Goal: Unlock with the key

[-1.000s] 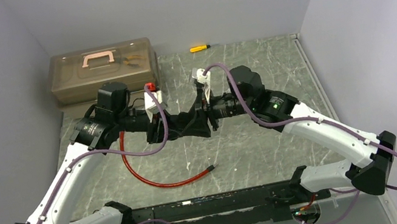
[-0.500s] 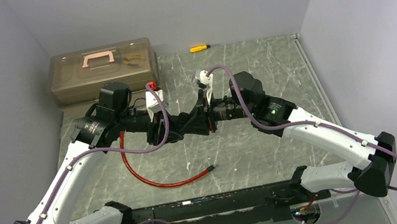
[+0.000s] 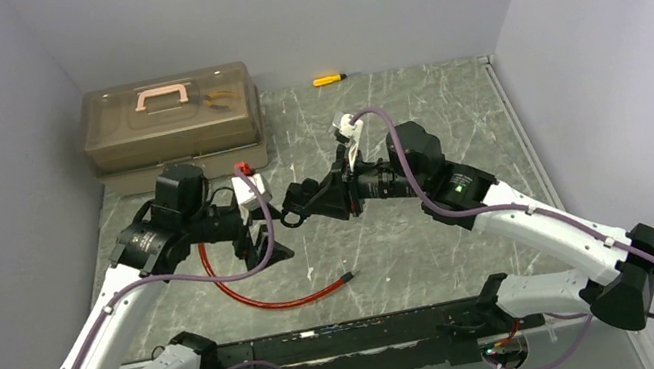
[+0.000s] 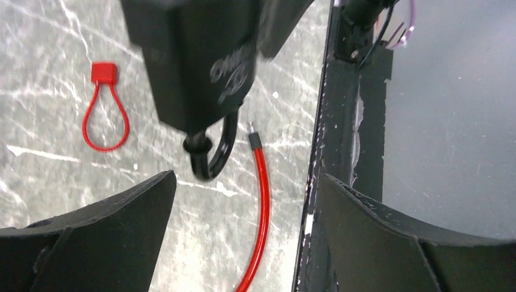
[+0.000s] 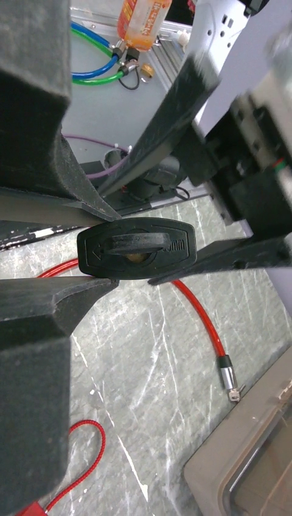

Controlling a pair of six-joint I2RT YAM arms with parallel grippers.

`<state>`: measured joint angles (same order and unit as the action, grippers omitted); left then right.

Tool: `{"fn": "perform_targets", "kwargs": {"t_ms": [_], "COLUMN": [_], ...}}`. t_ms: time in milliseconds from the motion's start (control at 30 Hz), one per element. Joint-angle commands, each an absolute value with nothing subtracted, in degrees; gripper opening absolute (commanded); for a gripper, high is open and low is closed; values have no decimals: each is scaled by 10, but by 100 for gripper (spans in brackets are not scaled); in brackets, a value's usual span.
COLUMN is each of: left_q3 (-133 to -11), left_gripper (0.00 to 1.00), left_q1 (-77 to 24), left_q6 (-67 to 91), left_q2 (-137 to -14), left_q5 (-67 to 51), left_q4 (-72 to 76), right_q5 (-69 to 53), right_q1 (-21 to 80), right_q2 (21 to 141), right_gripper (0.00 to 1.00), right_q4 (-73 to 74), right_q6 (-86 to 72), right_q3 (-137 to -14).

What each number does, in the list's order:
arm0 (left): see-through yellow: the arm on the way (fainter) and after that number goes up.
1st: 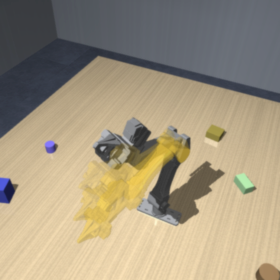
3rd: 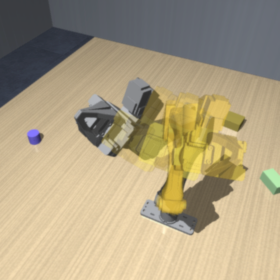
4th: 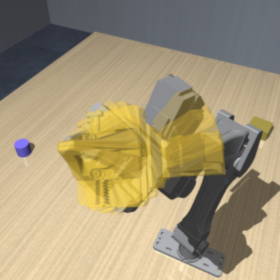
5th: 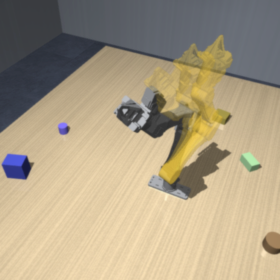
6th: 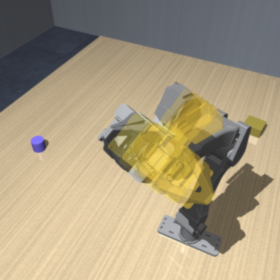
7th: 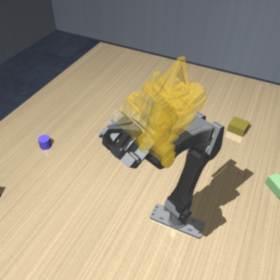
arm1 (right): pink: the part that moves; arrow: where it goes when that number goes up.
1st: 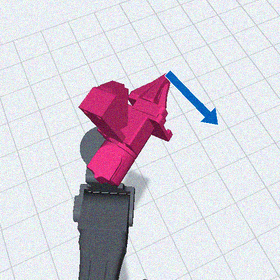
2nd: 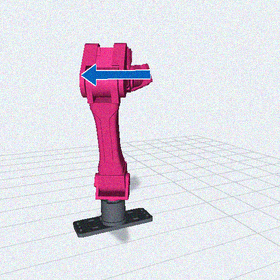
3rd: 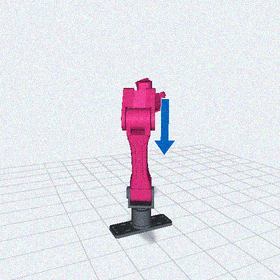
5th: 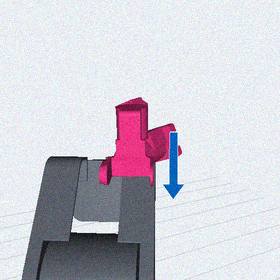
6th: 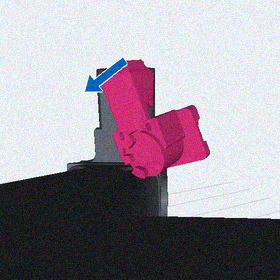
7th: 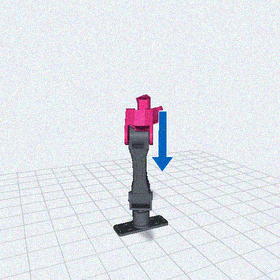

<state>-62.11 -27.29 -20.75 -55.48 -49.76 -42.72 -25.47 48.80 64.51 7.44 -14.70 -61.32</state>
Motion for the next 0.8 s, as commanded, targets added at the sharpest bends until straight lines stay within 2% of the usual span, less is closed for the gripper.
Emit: {"fn": "perform_targets", "kwargs": {"t_ms": [0,67,233,367,467,533,600,767], "left_q3": [-588,-584,-611,-619,-617,-614,-612,-626], "left_gripper": [92,91,74,72,67,58,42,23], "left_q1": [-268,-268,-268,-277,-291,-302,-313,-336], "left_q6": [-190,-181,-195,-228,-257,-277,-292,-326], "left_q2": [-541,-536,-565,-571,-570,-565,-555,-542], "left_q5": [-449,-448,-539,-561,-575,-568,-545,-416], "left_q4": [-366,-325,-311,-327,-355,-368,-373,-375], "right_q5": [-256,-257,-260,-259,-252,-249,-246,-209], "right_q1": [487,487,487,487,487,487,487,487], "right_q2": [614,613,615,614,614,617,624,628], "right_gripper": [0,0,0,0,0,0,0,0], "right_q4": [4,-15,-30,-44,-65,-78,-84,-85], "right_q6": [-162,-165,-175,-186,-194,-202,-211,-230], "right_q3": [-635,-634,-630,-618,-607,-601,-595,-581]}}
